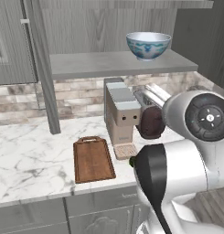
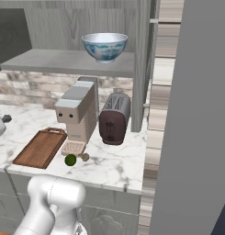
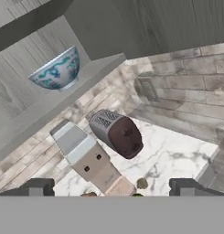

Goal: Open the cabinet. Place the bowl and condiment on the counter. Then place the lime and garlic on the cutting board.

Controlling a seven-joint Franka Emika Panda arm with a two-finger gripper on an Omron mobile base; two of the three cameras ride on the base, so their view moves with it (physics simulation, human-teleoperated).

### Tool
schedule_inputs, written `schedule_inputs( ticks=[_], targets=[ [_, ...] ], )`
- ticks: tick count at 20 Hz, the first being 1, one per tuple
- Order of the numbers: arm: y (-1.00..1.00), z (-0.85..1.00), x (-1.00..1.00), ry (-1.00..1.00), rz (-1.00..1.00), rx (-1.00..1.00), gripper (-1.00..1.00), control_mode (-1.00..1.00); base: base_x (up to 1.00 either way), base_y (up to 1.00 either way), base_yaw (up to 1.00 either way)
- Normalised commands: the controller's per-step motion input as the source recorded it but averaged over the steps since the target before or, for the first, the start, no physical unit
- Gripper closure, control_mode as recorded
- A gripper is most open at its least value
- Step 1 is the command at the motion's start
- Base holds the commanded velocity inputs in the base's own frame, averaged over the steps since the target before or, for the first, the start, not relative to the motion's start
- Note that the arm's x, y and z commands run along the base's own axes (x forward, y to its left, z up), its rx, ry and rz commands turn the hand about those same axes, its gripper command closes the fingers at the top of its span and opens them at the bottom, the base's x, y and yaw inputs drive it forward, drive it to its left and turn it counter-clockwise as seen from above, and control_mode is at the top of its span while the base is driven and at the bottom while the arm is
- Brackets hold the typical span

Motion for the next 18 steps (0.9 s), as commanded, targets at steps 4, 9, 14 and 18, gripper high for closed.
schedule_inputs(
  ticks=[4,9,14,18],
  targets=[
    [0.0,0.48,0.07,-0.17,-0.15,0.02,-1.0,-1.0,0.0,0.0,0.0],
    [0.0,0.31,0.18,-0.13,-0.14,0.05,-1.0,-1.0,0.0,0.0,0.0],
    [-0.13,0.01,0.06,-0.13,-0.15,0.09,-1.0,-1.0,0.0,0.0,0.0],
    [-0.06,0.0,0.11,0.04,-0.1,0.06,-1.0,-1.0,0.0,0.0,0.0]
  ],
)
